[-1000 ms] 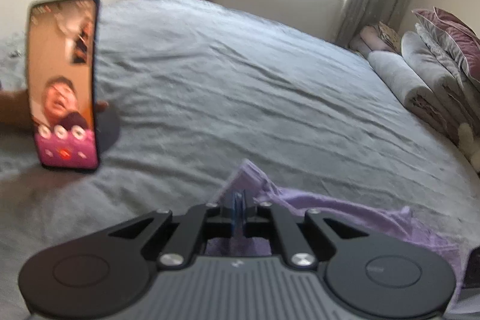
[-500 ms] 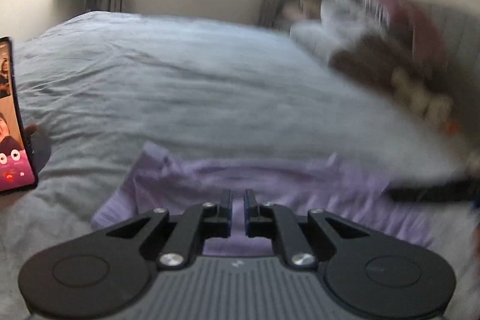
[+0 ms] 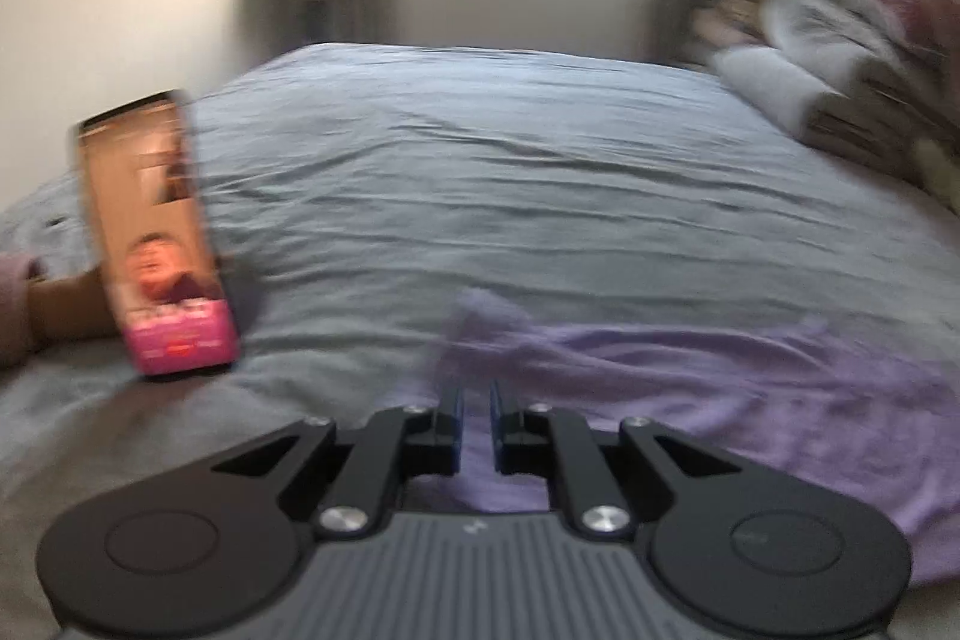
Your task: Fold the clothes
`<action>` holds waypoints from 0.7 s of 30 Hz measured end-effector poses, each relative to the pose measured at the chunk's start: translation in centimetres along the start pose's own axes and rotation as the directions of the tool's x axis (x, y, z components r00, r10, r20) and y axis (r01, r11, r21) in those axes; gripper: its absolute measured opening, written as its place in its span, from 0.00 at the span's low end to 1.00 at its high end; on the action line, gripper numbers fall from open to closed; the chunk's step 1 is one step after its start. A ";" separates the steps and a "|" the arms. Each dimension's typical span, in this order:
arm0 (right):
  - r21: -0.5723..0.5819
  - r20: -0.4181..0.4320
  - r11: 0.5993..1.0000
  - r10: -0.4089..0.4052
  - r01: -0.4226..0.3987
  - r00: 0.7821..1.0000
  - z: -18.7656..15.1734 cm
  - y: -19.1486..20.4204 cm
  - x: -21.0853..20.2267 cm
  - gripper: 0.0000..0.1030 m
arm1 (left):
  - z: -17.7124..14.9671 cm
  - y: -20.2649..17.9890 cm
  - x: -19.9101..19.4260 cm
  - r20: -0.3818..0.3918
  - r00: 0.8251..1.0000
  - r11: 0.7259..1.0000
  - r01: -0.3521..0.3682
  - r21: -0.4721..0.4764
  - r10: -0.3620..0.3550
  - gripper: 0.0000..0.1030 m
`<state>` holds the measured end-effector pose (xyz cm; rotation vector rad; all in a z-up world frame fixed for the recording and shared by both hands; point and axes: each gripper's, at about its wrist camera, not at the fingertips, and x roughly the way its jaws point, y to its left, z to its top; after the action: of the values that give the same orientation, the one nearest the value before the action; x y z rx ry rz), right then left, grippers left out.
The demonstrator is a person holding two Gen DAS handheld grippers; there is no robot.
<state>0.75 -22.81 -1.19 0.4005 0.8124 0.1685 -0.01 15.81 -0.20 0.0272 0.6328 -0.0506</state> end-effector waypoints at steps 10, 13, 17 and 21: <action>0.121 -0.066 0.986 0.121 -0.112 0.990 0.1 -3.8 1.9 0.42 | -3.2 -11.7 -2.0 -0.083 0.888 0.843 0.456 0.287 -0.452 0.49; 0.129 -0.101 0.978 0.177 -0.163 0.979 0.4 -4.7 1.4 0.42 | -4.6 -14.5 -3.0 -0.113 0.836 0.748 0.534 0.394 -0.537 0.58; 0.217 -0.206 0.943 0.297 -0.253 0.932 0.4 -6.6 1.3 0.42 | -6.3 -16.3 -4.1 -0.142 0.791 0.643 0.575 0.506 -0.595 0.62; 0.366 -0.284 0.875 0.429 -0.316 0.858 -0.8 -8.6 1.0 0.42 | -7.0 -17.0 -4.5 -0.152 0.772 0.589 0.581 0.563 -0.616 0.62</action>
<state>0.83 -30.12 -5.85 0.8454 1.1207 0.4987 -8.67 -0.67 -3.36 0.4142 0.5197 -0.9219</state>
